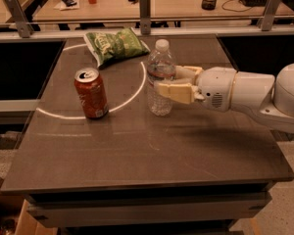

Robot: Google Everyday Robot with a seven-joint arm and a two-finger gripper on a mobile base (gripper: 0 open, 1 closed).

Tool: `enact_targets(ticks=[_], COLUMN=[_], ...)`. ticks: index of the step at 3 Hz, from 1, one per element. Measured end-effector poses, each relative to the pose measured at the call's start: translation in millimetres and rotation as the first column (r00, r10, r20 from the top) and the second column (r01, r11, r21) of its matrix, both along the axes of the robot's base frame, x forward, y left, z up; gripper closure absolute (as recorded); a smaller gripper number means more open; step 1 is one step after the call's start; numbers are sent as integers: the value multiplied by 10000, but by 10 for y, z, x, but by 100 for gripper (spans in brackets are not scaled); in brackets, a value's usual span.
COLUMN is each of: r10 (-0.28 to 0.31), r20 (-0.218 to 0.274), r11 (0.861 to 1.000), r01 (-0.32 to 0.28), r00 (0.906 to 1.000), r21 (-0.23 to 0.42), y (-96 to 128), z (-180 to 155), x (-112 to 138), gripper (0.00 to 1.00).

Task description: Move water bottle near coke can

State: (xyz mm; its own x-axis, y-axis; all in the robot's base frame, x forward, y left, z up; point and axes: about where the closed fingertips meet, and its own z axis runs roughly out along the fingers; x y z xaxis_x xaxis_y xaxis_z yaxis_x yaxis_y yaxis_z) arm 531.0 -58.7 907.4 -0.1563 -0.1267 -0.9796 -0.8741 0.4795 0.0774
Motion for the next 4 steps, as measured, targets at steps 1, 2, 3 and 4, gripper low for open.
enact_targets(ticks=[1,2,3,4], r10=[2,4,1128,2419], r20=[0,0,-87,-18], r11=[10000,10000,9932,9680], r01=[-2,-4,-1125,-2412], r00=[10000,10000,9936,9703], r21=[0,1,287,695], y=[1,1,423,868], z=[7,8,38,86], x=[0,0,4,4], gripper=[100,100,100,100])
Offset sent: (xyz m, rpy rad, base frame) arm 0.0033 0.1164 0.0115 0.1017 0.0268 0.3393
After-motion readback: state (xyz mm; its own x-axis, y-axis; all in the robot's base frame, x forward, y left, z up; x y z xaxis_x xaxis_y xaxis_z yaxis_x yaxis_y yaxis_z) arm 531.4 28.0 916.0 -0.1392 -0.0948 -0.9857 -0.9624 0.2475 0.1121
